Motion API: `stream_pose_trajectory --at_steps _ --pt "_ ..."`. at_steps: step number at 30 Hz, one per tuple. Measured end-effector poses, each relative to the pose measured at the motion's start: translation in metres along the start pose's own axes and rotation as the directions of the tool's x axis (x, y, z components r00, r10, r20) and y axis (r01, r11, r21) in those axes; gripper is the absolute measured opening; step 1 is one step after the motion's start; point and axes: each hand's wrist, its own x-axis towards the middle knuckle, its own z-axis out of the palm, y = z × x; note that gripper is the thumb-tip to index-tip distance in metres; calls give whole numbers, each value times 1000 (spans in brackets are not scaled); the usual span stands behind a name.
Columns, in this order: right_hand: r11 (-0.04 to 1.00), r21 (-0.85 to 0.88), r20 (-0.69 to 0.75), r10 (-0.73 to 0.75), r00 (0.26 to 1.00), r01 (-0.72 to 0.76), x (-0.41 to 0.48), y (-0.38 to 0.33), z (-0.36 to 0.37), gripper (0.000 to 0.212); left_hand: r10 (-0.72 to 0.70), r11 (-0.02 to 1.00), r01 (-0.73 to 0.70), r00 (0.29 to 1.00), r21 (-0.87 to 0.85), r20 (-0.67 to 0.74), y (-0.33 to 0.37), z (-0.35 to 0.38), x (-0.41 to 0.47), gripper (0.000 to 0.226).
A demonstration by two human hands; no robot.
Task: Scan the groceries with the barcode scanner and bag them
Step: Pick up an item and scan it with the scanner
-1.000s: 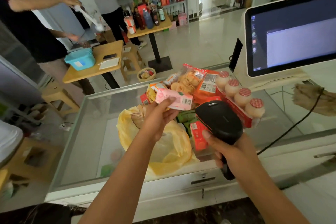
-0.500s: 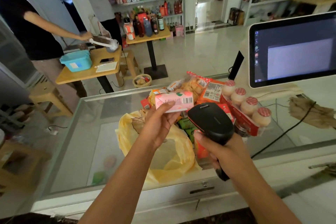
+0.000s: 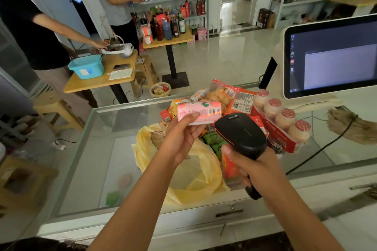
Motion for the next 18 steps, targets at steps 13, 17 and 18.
stream_pose_trajectory --at_steps 13,17,18 --pt "992 -125 77 -17 997 26 10 4 -1 42 35 990 -33 999 140 -11 -4 -10 10 46" --pt "926 -377 189 82 979 -5 25 26 11 19 120 899 -57 986 435 -119 18 -27 15 41" --pt "892 -452 211 97 973 9 29 36 15 20 113 867 -18 981 498 -160 24 -37 18 40"
